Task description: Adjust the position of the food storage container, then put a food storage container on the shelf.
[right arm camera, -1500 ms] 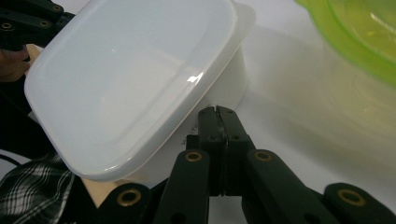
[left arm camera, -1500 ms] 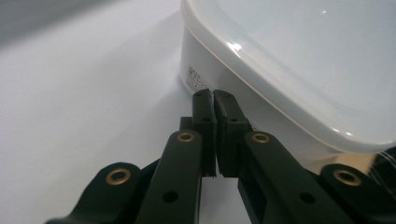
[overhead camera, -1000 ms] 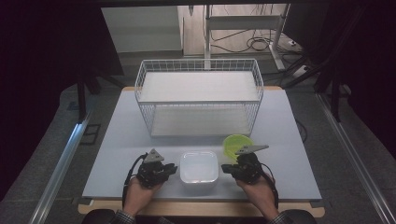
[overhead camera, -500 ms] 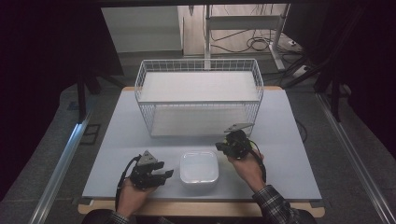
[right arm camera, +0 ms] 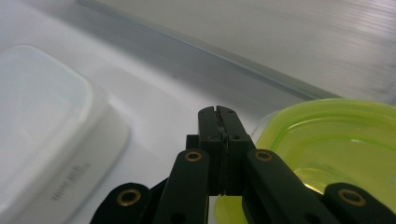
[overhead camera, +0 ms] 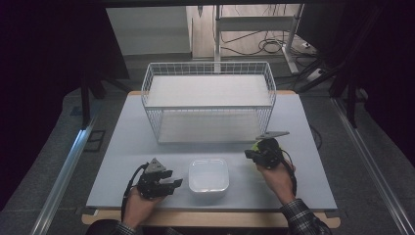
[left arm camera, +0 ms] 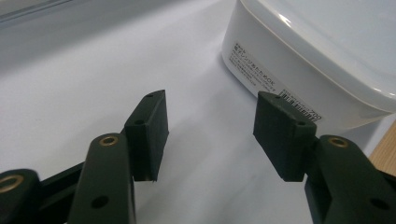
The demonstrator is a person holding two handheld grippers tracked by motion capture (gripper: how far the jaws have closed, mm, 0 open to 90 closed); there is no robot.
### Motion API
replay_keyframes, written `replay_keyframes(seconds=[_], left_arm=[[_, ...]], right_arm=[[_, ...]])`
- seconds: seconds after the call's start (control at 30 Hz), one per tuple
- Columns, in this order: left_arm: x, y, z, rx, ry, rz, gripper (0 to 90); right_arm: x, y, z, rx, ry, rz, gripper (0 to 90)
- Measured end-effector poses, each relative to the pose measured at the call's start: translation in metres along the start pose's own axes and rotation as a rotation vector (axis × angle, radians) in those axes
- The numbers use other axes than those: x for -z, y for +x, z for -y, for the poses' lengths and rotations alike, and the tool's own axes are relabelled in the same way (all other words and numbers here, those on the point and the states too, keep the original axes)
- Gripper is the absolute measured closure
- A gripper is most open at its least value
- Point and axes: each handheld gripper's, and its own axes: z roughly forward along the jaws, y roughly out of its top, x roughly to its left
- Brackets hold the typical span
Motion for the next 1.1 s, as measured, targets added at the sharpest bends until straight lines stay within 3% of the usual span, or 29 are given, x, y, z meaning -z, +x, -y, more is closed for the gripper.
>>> replay_keyframes(seconds=[0.03,0.17,0.33,0.37,0.4,0.43,0.47,0.6,0.67,0.7,0.77,0.97,1.1], left_arm=[[0.0,0.0,0.0,0.0,0.002,-0.001,43.2],[-0.002,0.001,0.001,-0.009,-0.002,-0.01,39.2],[-0.001,0.003,0.001,-0.027,-0.018,-0.017,33.3],[0.001,0.006,0.001,-0.027,-0.029,-0.003,29.4],[0.001,0.006,0.001,-0.027,-0.029,-0.003,27.9],[0.003,0.008,0.002,-0.025,-0.039,0.005,25.9],[0.003,0.008,0.002,-0.025,-0.039,0.005,23.7],[0.009,0.013,0.003,-0.032,-0.052,0.01,14.9],[0.011,0.013,0.003,-0.033,-0.06,0.012,12.1],[0.011,0.013,0.003,-0.033,-0.06,0.012,10.9],[0.012,0.014,0.006,-0.054,-0.064,-0.006,6.1],[0.013,0.016,0.007,-0.062,-0.113,-0.011,1.7],[0.011,0.017,0.008,-0.055,-0.109,-0.017,0.0]], right_arm=[[0.006,-0.009,0.005,-0.017,-0.006,0.019,89.5],[0.012,-0.019,0.012,-0.046,-0.016,0.039,89.5],[0.015,-0.009,0.015,-0.021,-0.041,0.017,86.9],[0.018,-0.001,0.016,0.004,-0.054,0.002,81.3],[0.018,-0.001,0.016,0.004,-0.054,0.002,81.3],[0.022,0.006,0.018,0.035,-0.064,0.002,73.0],[0.022,0.006,0.018,0.035,-0.064,0.002,73.0],[0.029,0.015,0.028,0.044,-0.085,-0.023,46.5],[0.031,0.017,0.032,0.053,-0.092,-0.029,37.2],[0.031,0.017,0.032,0.053,-0.092,-0.029,37.2],[0.035,0.022,0.04,0.07,-0.123,-0.029,21.8],[0.034,0.03,0.049,0.092,-0.136,-0.056,10.0],[0.03,0.032,0.05,0.107,-0.122,-0.086,7.5]])
